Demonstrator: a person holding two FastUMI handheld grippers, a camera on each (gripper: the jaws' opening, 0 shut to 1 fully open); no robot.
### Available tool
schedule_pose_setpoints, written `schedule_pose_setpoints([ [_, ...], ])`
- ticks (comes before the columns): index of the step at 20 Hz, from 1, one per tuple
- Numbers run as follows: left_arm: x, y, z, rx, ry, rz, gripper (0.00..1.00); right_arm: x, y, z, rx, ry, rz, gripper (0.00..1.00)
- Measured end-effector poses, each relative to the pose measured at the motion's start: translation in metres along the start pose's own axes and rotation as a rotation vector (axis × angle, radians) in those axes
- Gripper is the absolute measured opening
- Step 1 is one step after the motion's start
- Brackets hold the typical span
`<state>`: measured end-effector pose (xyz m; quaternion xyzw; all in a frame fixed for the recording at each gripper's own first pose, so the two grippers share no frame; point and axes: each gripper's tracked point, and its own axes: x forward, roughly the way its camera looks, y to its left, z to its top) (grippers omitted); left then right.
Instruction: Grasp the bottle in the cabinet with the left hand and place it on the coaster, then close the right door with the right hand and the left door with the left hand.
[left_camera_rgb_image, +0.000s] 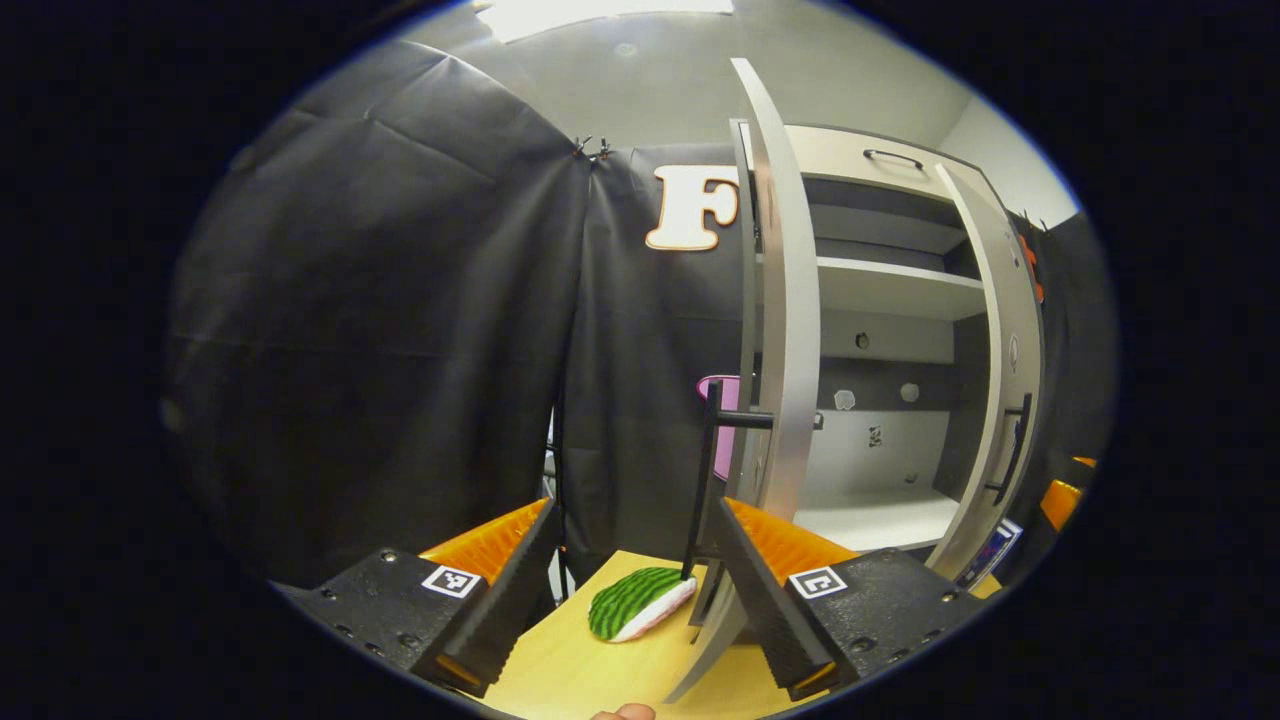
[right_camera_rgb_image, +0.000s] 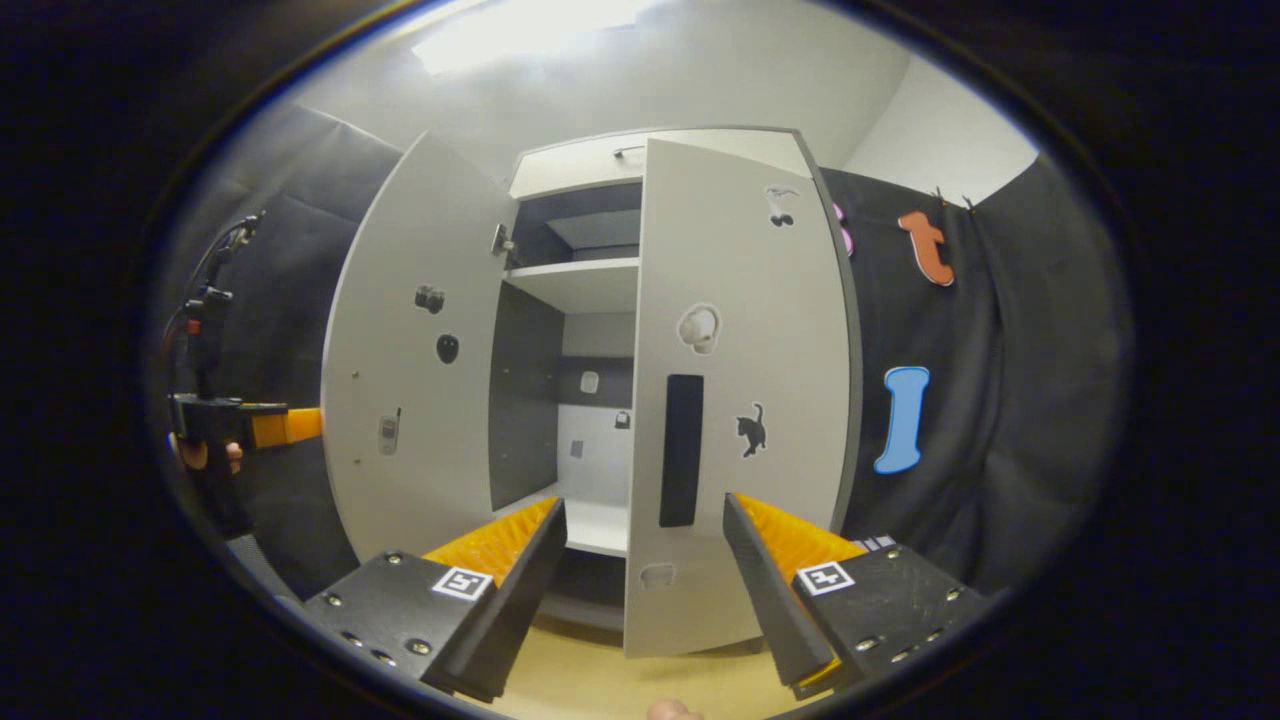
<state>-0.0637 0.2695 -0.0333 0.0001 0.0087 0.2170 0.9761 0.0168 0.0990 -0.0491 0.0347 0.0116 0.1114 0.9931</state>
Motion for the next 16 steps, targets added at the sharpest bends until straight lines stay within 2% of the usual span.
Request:
schedule_pose_setpoints([
  [2,0.0,-0.003,-0.002,-0.007,0.002,-0.013,0.94,0.0,-0.005,-0.002,-0.005,0.011,-0.001,0.92],
  [3,0.0,-0.003,-0.003,-0.019,0.003,-0.015,0.89,0.0,-0.007,-0.004,-0.007,0.017,0.003,0.92],
  [4,-0.001,-0.004,-0.004,-0.032,0.002,-0.017,0.89,0.001,-0.009,-0.004,-0.006,0.021,0.004,0.95],
  [5,-0.002,-0.005,-0.005,-0.043,0.002,-0.022,0.95,0.001,-0.011,-0.005,0.0,0.027,0.005,0.95],
  [6,-0.003,-0.007,-0.006,-0.051,0.001,-0.023,0.89,0.001,-0.011,-0.006,0.01,0.032,0.008,0.95],
  [7,-0.004,-0.009,-0.006,-0.06,0.0,-0.022,0.94,0.0,-0.012,-0.006,0.019,0.033,0.01,0.92],
  [10,-0.005,-0.017,-0.008,-0.082,0.002,-0.038,0.94,-0.005,-0.019,-0.009,0.011,0.042,0.001,0.95],
  [16,-0.011,-0.053,-0.009,-0.051,0.003,-0.154,0.94,-0.006,-0.028,-0.011,0.012,0.044,-0.01,0.95],
])
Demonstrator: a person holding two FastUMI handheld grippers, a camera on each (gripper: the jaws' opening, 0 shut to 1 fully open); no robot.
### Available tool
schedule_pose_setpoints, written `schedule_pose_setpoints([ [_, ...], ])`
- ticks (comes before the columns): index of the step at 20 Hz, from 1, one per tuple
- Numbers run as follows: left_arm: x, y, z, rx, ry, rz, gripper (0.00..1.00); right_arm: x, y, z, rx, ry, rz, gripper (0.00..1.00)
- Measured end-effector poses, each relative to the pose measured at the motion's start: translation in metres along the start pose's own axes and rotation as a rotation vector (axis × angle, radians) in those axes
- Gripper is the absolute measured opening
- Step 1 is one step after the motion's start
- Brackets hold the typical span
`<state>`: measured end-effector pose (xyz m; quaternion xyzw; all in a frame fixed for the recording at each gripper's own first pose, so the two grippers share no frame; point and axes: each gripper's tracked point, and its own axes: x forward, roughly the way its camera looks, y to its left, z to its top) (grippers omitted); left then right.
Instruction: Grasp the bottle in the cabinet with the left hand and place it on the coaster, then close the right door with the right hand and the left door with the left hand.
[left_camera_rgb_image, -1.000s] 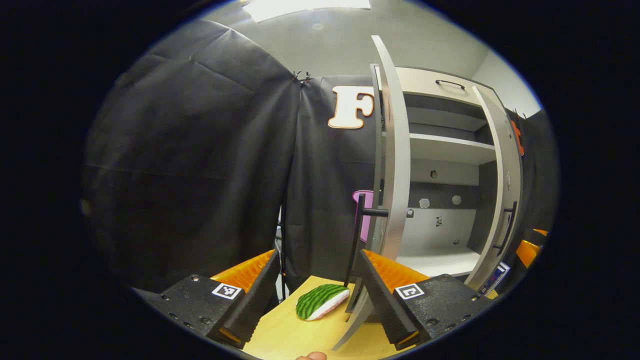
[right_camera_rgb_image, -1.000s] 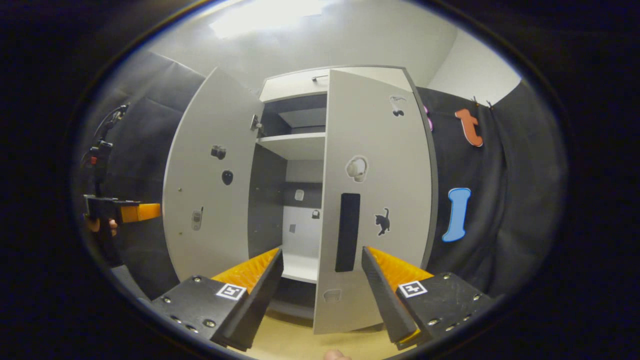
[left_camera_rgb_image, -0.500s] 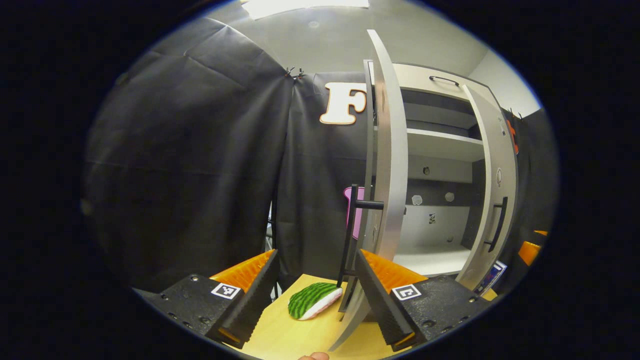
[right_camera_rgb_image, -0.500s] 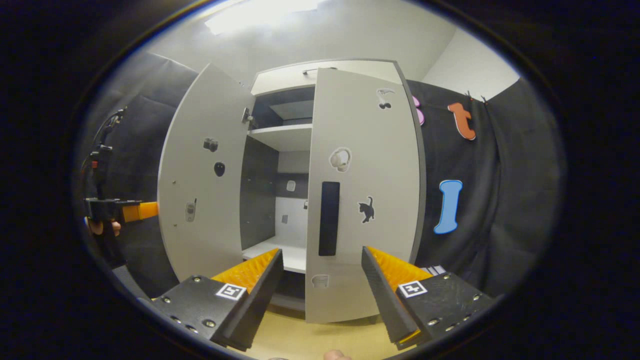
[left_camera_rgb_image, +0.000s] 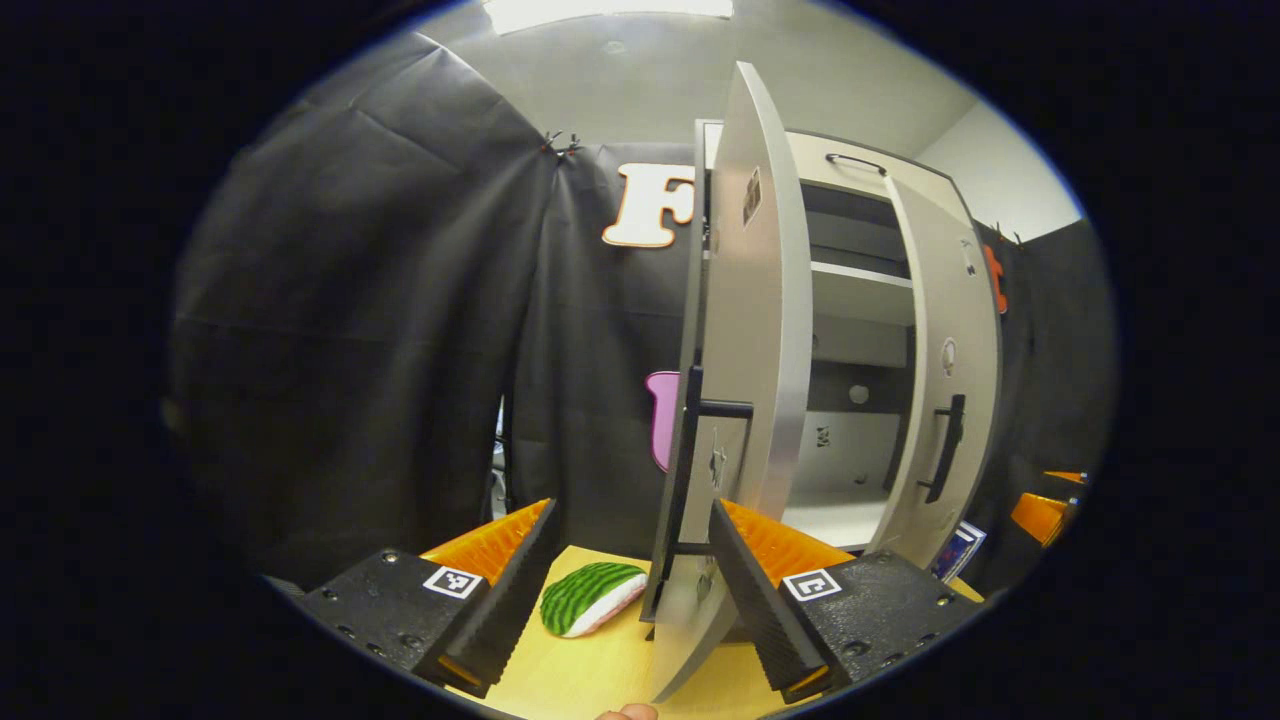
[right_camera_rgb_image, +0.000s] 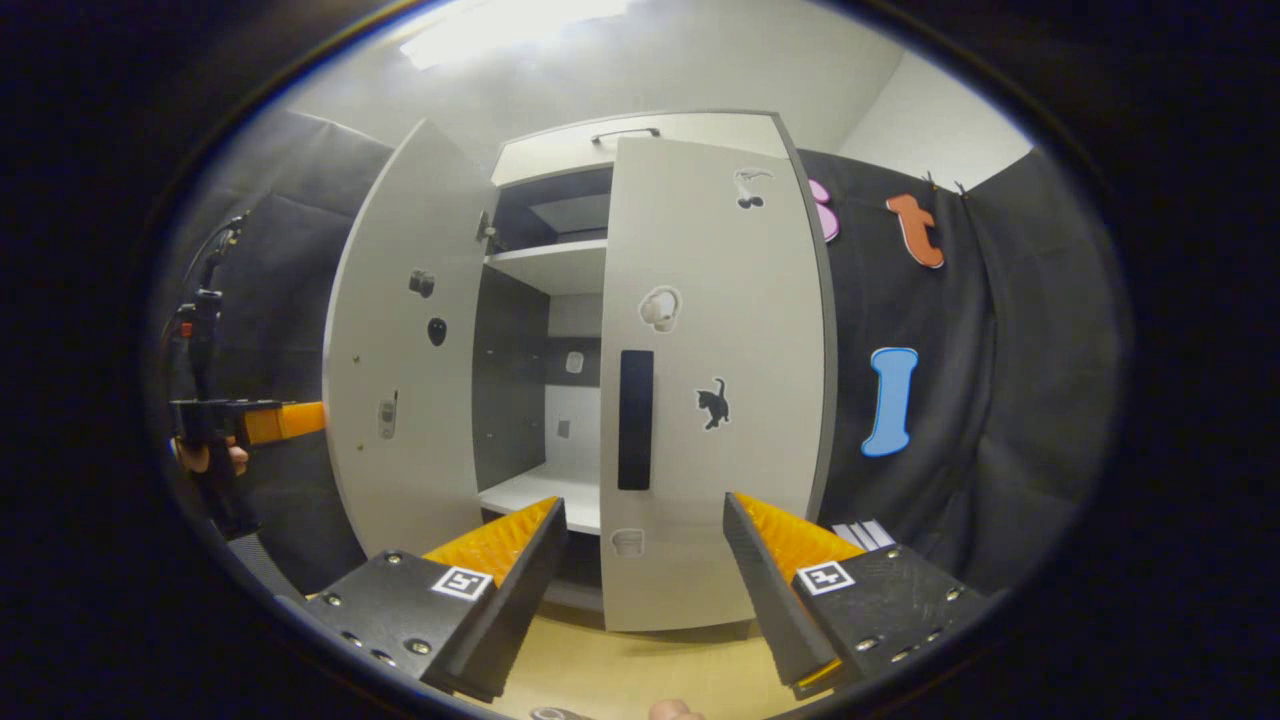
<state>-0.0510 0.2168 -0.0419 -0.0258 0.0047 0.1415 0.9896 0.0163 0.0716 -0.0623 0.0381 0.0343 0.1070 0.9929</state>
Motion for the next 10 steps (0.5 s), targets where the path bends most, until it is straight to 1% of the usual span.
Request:
schedule_pose_setpoints([
  [4,0.005,-0.038,-0.006,-0.033,0.009,-0.088,0.94,-0.001,-0.009,0.003,-0.005,-0.01,-0.017,0.95],
  [7,0.013,-0.055,-0.007,-0.044,0.011,-0.126,0.94,-0.007,-0.024,0.001,-0.009,-0.01,-0.053,0.92],
  [8,0.018,-0.062,-0.007,-0.045,0.014,-0.145,0.94,-0.009,-0.03,0.002,-0.007,-0.011,-0.067,0.95],
  [10,0.024,-0.073,-0.009,-0.039,0.018,-0.169,0.94,-0.012,-0.041,0.002,0.001,-0.012,-0.095,0.95],
])
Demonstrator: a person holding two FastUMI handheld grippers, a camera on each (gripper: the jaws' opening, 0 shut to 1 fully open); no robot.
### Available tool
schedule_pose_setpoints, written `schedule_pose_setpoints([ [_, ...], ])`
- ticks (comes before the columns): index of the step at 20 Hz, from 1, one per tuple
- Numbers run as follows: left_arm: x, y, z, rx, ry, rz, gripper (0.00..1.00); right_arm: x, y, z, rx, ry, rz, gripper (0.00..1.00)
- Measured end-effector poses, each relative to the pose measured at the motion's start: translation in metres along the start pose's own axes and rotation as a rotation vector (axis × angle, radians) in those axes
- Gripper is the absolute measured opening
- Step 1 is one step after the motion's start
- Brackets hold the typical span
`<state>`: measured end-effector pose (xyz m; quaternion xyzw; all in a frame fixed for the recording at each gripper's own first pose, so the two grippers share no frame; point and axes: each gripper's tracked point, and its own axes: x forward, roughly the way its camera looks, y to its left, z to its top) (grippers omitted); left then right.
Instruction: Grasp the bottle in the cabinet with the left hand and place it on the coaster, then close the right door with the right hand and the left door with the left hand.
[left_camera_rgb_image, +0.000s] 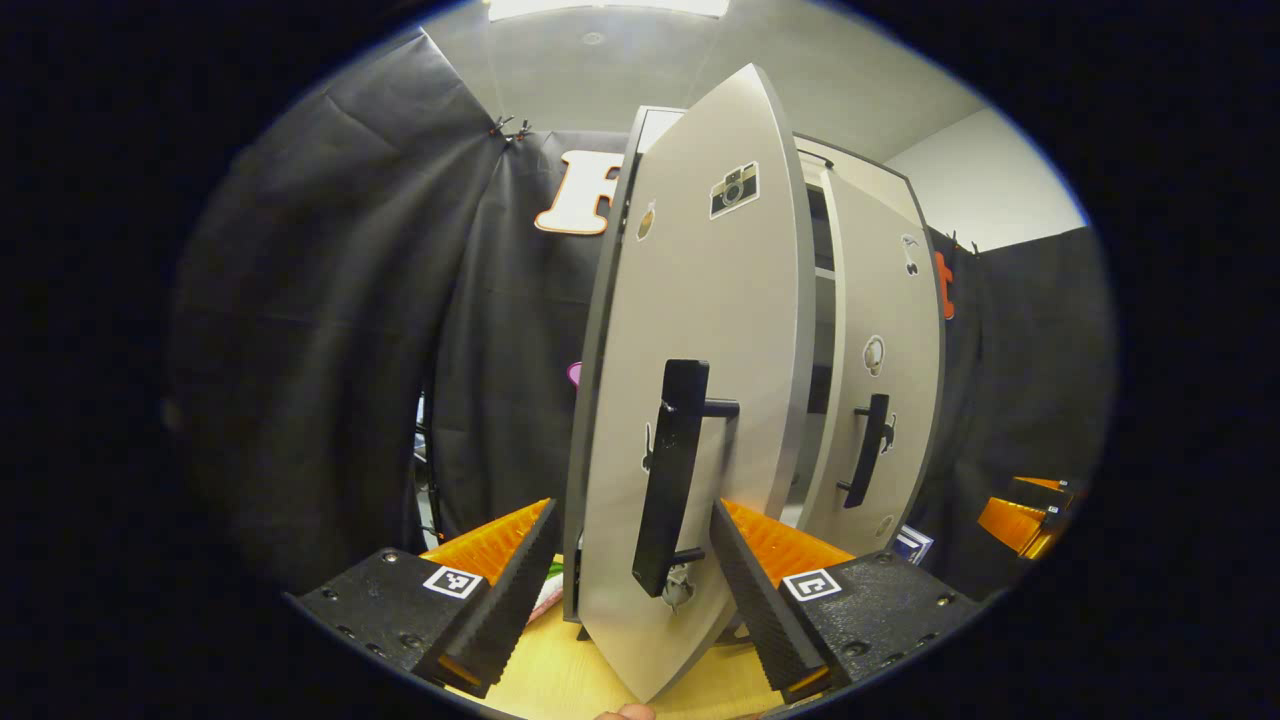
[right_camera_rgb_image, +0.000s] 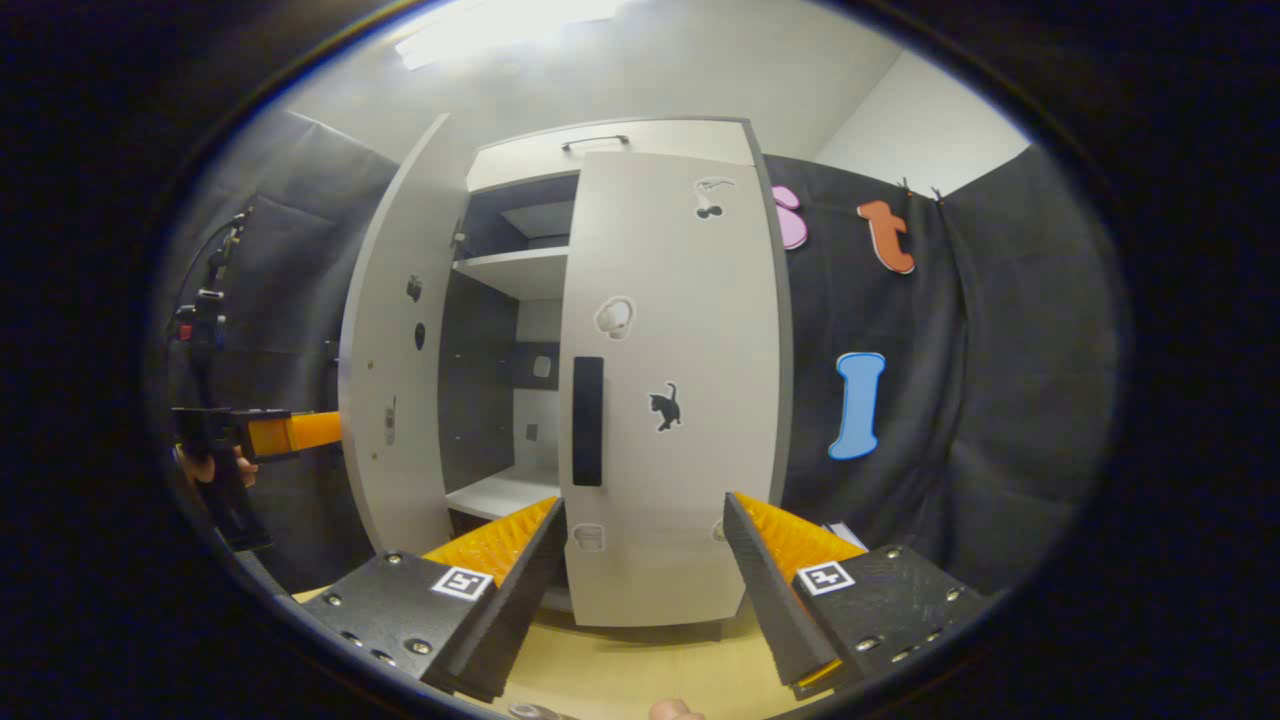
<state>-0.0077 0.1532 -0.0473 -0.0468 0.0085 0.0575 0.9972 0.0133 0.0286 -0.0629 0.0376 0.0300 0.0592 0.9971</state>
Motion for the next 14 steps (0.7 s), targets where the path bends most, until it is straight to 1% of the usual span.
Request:
schedule_pose_setpoints([
  [1,0.004,-0.002,-0.002,0.012,0.004,0.0,0.93,-0.001,-0.006,0.0,0.003,-0.001,-0.015,0.92],
  [2,0.009,-0.003,-0.003,0.026,0.008,0.006,0.94,-0.003,-0.012,0.0,0.006,-0.003,-0.03,0.95],
  [4,0.016,-0.008,-0.004,0.043,0.01,0.0,0.94,-0.004,-0.022,0.002,0.011,-0.008,-0.058,0.95],
  [6,0.022,-0.021,-0.007,0.03,0.013,-0.032,0.94,-0.005,-0.031,0.002,0.014,-0.011,-0.083,0.95],
  [9,0.035,-0.051,-0.012,-0.002,0.023,-0.107,0.94,-0.007,-0.042,0.001,0.024,-0.013,-0.11,0.95],
  [10,0.041,-0.056,-0.012,-0.004,0.023,-0.111,0.99,-0.007,-0.045,0.002,0.025,-0.015,-0.119,0.95],
  [11,0.046,-0.06,-0.013,0.0,0.023,-0.118,0.94,-0.008,-0.049,0.004,0.024,-0.019,-0.129,0.95],
  [13,0.06,-0.075,-0.014,0.005,0.022,-0.149,0.95,-0.009,-0.058,0.005,0.022,-0.026,-0.152,0.95],
  [14,0.066,-0.08,-0.012,0.011,0.021,-0.159,0.97,-0.011,-0.062,0.004,0.024,-0.028,-0.162,0.95],
])
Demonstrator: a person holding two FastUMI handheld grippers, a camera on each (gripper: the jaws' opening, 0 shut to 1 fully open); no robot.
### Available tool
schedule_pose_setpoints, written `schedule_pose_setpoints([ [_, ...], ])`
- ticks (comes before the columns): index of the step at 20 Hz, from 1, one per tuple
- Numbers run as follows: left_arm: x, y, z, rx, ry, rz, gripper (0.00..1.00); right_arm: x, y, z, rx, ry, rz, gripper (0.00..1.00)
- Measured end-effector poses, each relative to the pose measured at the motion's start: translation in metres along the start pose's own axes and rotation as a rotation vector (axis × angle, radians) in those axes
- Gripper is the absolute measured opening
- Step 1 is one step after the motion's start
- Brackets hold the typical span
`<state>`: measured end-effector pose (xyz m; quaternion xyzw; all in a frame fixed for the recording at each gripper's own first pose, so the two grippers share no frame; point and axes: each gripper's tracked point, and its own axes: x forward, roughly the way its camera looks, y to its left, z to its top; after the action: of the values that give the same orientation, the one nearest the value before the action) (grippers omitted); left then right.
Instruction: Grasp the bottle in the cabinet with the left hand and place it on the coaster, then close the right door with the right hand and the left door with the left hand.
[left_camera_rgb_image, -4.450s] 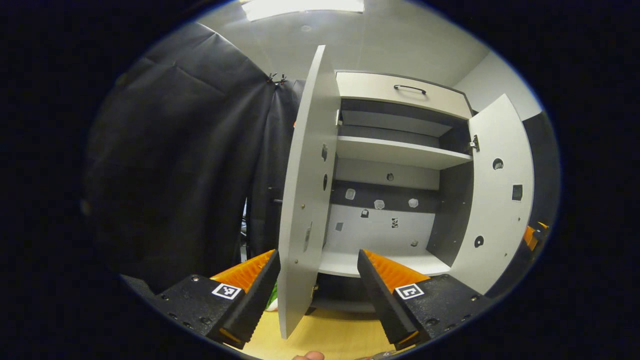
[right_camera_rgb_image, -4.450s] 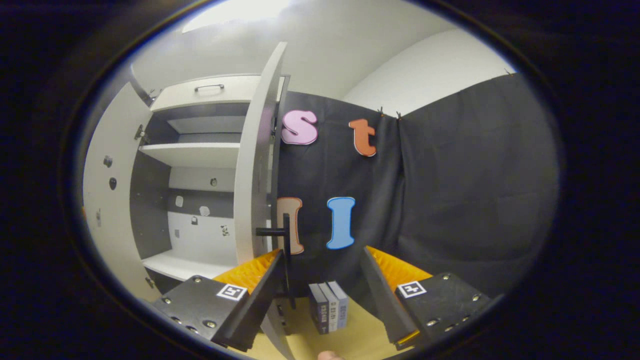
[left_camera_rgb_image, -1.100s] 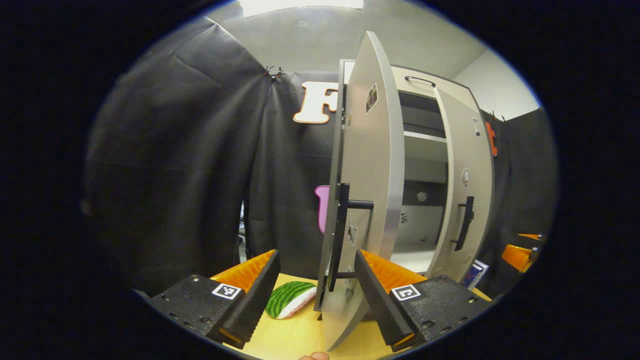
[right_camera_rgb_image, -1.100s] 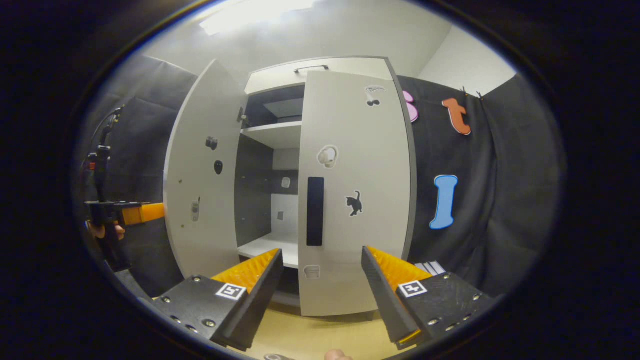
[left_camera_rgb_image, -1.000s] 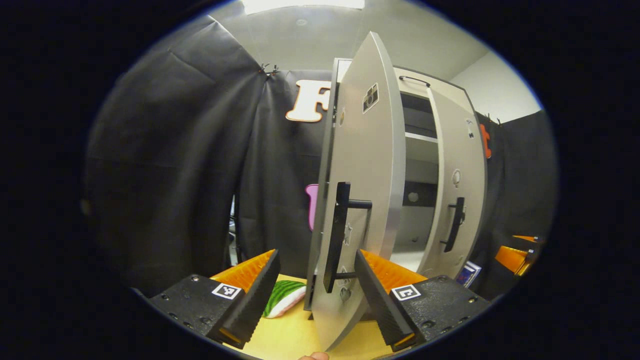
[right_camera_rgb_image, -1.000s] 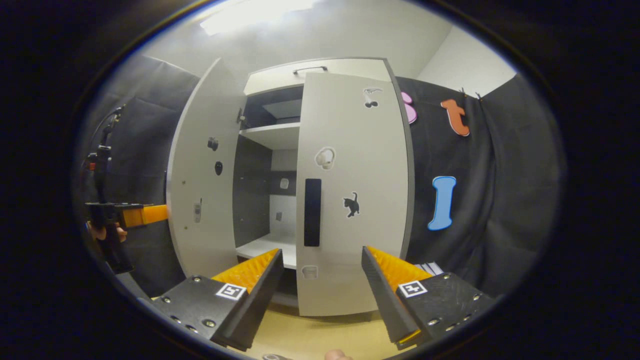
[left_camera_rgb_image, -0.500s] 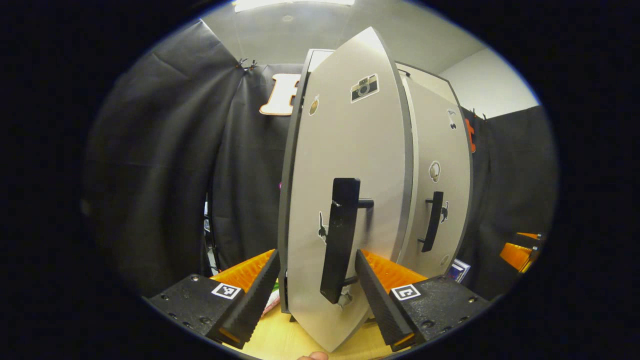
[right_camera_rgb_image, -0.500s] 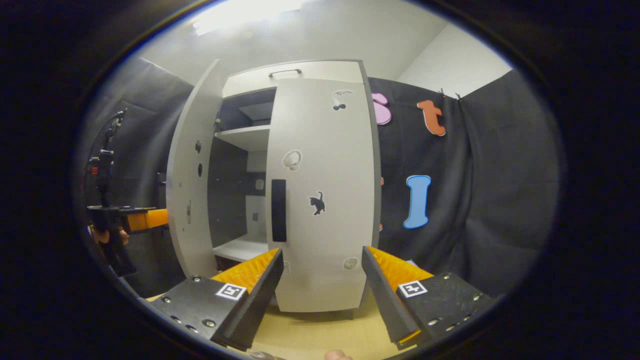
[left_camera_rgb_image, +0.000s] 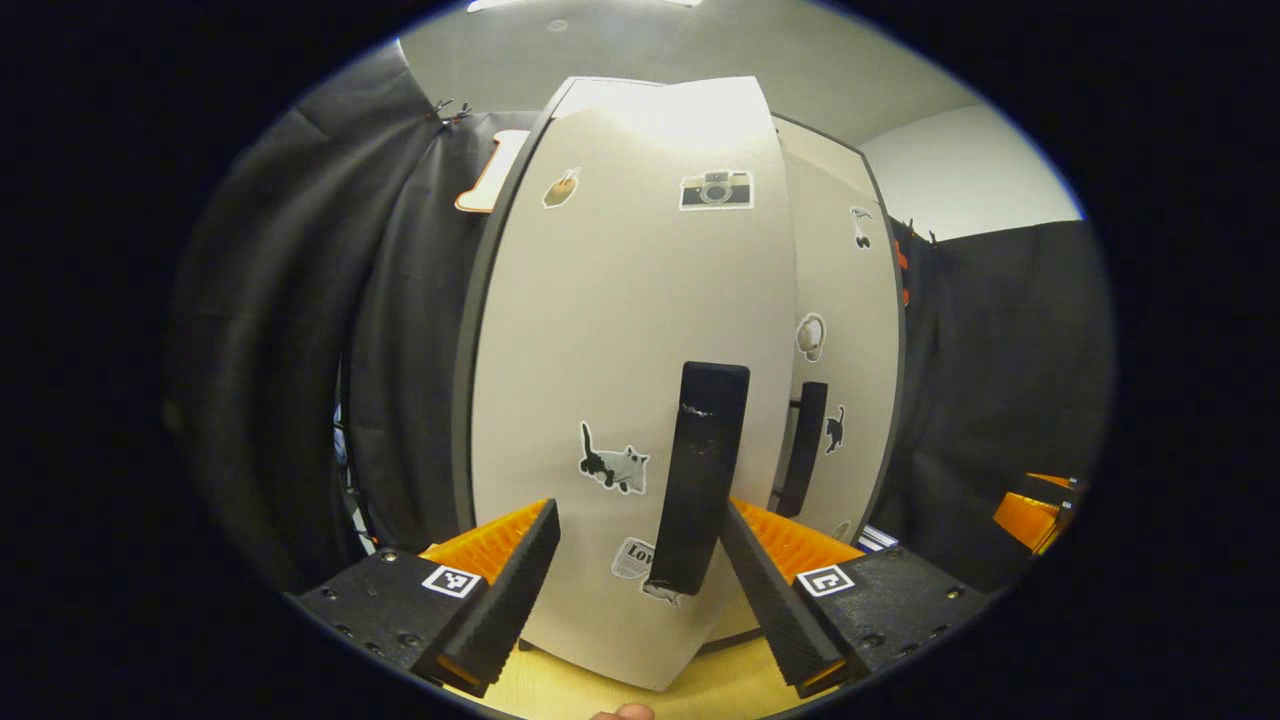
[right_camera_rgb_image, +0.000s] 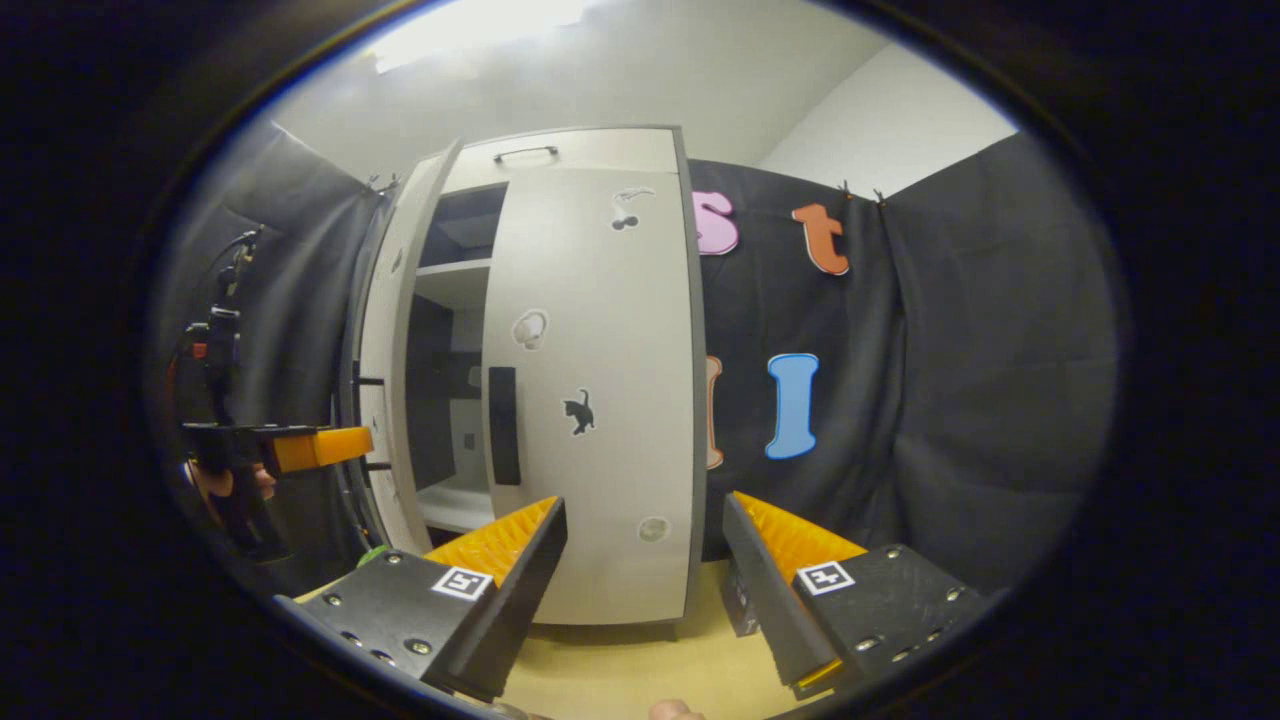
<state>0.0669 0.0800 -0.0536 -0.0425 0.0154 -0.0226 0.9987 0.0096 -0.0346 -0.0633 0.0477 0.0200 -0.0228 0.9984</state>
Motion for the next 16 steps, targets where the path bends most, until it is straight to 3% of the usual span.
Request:
schedule_pose_setpoints([
  [7,0.04,-0.009,0.006,0.014,0.011,-0.005,0.96,-0.005,-0.028,-0.004,0.03,0.005,-0.063,0.95],
  [14,0.04,-0.039,0.009,0.008,0.015,-0.057,0.95,-0.009,-0.04,-0.005,0.039,0.007,-0.082,0.95],
  [15,0.039,-0.041,0.008,0.012,0.021,-0.049,0.9,-0.009,-0.041,-0.005,0.039,0.009,-0.083,0.95],
  [16,0.035,-0.044,0.007,0.013,0.024,-0.045,0.95,-0.009,-0.041,-0.005,0.039,0.009,-0.082,0.95],
])
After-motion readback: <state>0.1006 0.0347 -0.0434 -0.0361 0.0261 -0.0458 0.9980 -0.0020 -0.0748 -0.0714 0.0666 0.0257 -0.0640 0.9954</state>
